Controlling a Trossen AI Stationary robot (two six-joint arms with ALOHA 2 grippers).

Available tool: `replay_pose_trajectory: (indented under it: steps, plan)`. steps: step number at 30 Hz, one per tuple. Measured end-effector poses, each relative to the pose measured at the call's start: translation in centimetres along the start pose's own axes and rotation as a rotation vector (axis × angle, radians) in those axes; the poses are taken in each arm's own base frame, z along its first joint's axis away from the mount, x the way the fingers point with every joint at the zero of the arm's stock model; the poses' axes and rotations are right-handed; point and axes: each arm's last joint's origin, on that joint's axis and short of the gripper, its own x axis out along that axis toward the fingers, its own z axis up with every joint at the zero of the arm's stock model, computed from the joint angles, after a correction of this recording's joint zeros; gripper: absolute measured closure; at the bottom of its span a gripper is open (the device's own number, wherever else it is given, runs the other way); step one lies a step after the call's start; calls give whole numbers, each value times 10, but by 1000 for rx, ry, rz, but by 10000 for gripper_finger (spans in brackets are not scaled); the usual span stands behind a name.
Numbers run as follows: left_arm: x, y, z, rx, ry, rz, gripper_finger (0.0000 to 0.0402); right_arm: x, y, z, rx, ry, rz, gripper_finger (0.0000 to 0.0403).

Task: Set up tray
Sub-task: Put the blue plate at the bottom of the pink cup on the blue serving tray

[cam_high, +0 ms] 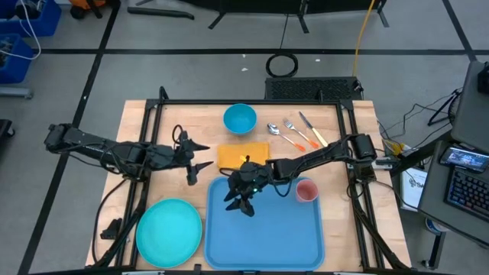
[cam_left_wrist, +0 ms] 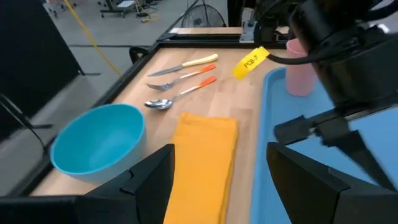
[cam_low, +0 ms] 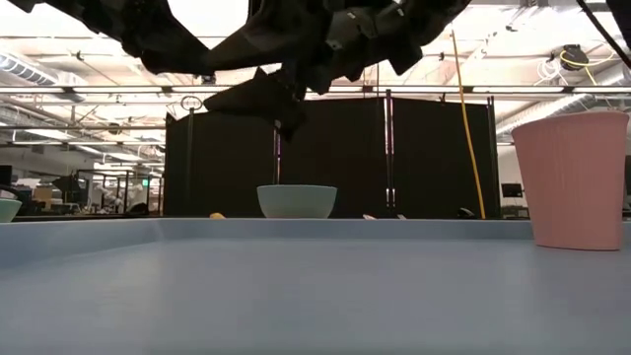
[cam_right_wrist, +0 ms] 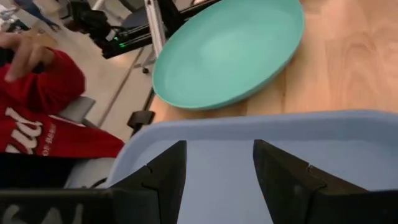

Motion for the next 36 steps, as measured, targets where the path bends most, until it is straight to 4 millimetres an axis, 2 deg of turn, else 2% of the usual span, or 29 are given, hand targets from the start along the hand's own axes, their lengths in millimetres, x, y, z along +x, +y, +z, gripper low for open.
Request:
replay_pose_trajectory:
  steps: [7,12,17,20,26,31,36]
  plan:
    - [-1,-4,-3,-45,40,-106,147,-24,19,18,-130,-28,9,225]
    - [0,-5,-5,-130,63,-131,146,-53,34,20,-189,-37,-111,225]
    - [0,-6,-7,-225,98,-161,146,-90,38,-3,-171,-75,-187,225]
    - [-2,-10,-14,-246,188,-230,147,-113,39,-20,-140,-143,-192,225]
    - [-9,-18,-27,-268,364,-343,146,-145,37,-57,-120,-272,-160,225]
    - [-15,-24,-38,-253,493,-407,147,-155,35,-74,-121,-307,-143,225]
    - [-22,-29,-46,-246,596,-443,147,-155,37,-75,-138,-316,-134,225]
